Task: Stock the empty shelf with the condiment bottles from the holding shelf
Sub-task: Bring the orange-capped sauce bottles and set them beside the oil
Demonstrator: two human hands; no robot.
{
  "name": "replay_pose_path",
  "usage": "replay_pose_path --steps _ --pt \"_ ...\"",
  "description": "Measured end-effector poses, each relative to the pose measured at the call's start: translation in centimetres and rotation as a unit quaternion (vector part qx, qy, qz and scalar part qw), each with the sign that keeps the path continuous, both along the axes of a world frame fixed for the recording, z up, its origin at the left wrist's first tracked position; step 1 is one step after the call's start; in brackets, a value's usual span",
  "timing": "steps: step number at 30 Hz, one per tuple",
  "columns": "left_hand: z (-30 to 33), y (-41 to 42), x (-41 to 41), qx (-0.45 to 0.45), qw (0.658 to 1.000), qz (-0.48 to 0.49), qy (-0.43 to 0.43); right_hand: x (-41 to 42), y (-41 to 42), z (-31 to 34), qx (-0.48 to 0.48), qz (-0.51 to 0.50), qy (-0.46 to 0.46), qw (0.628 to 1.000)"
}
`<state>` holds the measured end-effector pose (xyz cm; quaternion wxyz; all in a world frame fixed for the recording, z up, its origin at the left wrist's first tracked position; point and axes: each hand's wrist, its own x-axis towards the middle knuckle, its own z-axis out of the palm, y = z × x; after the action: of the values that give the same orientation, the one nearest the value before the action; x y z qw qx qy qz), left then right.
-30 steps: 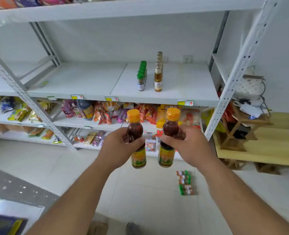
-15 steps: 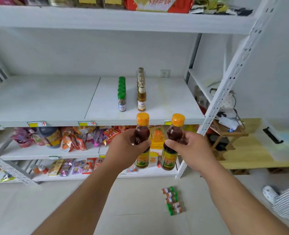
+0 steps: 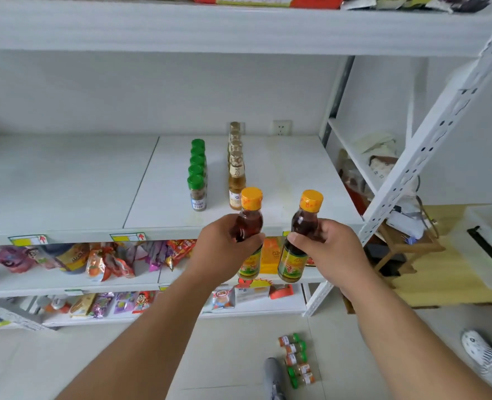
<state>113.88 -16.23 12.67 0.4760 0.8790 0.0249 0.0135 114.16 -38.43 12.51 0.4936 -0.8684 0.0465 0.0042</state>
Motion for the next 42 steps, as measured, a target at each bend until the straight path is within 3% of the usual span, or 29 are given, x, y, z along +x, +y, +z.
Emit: replay_pose_path --steps 19,42 --pt "-4.5 -9.1 18.9 -0.013 0.998 0.058 0.026 20.4 -8.0 -4.8 0.004 0.028 -0.022 0.999" --pt "-8.2 -8.3 21.6 -0.084 0.993 0.042 0.074 23.3 -8.5 -6.8 0.036 0.052 0.018 0.998"
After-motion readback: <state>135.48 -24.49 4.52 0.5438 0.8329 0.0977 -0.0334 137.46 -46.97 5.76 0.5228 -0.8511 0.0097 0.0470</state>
